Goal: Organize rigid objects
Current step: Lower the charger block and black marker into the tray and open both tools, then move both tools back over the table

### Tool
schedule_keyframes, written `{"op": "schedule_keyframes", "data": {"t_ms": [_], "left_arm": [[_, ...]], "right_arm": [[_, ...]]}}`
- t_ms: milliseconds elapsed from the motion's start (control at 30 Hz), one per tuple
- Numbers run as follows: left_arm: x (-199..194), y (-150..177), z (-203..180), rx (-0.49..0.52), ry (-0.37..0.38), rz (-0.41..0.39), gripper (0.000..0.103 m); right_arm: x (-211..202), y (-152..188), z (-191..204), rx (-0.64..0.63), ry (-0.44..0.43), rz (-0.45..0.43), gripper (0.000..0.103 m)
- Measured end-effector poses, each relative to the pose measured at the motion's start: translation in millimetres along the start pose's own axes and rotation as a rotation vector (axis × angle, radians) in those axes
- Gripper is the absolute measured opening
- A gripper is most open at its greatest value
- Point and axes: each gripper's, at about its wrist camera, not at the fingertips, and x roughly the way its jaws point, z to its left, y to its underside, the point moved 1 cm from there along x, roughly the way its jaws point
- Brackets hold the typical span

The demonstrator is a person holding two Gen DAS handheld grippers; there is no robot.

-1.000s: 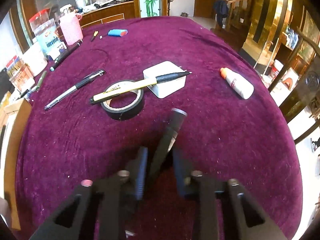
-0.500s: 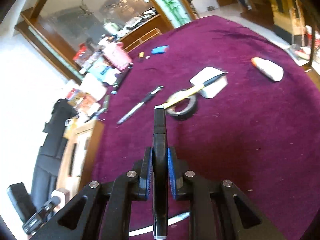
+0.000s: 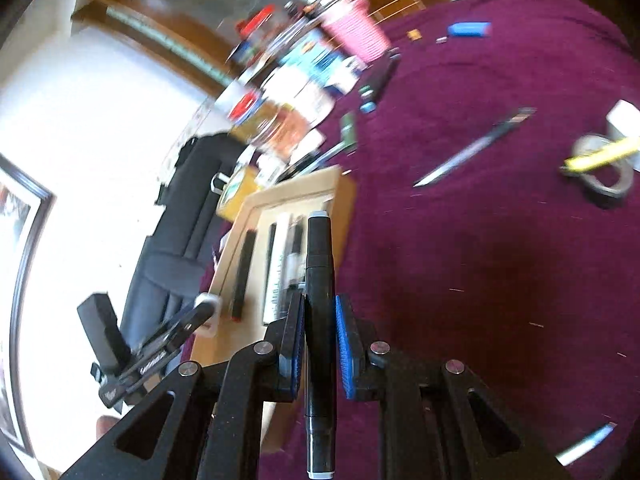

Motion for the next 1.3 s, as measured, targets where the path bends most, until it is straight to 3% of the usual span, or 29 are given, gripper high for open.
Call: {"op": "schedule_keyframes", "data": {"t_ms": [133, 333, 400, 600, 700, 800, 867, 933, 1067, 1133, 1233, 1300], "left_arm": [[24, -16, -6, 0.011, 0.004, 0.042, 0.055], [55, -32, -12, 0.071, -0.139, 0.057, 0.055], [55, -36, -7, 0.048, -0.129, 0.052, 0.056], [6, -34, -6, 0.043, -0.077, -0.064, 0.061], [-28, -26, -5, 0.003, -0.027, -0.136, 0.068], [-61, -11, -7, -0.032, -0.024, -0.228, 0.074], [-78, 2, -15, -0.032, -0.040, -0.285, 0.077], [-88, 14, -26, -0.027, -0.023, -0.317, 0.078], [-95, 31, -54, -0.004, 0.053, -0.347, 0.079], [-95, 37, -77, 0.026, 0.096, -0.359, 0.079], [-88, 46, -115, 0.102, 0.170, -0.318, 0.080], [-84, 51, -133, 0.134, 0.204, -0.292, 0.080]], "right_arm": [[42, -7, 27, -0.026, -0.016, 0.059, 0.017], [102, -26, 51, -0.055, 0.051, 0.112, 0.017], [115, -34, 52, -0.054, 0.087, 0.112, 0.017], [139, -49, 47, -0.088, 0.227, 0.122, 0.018], [140, -51, 41, -0.068, 0.239, 0.117, 0.026], [117, -45, 44, -0.101, 0.208, 0.070, 0.028], [89, -37, 44, -0.138, 0.212, 0.010, 0.040], [56, -24, 37, -0.156, 0.224, -0.059, 0.058], [-15, 5, 10, -0.146, 0.263, -0.207, 0.059], [-48, 18, -7, -0.122, 0.301, -0.279, 0.067], [-100, 35, -48, -0.036, 0.388, -0.404, 0.074], [-122, 41, -73, 0.029, 0.438, -0.434, 0.075]]}}
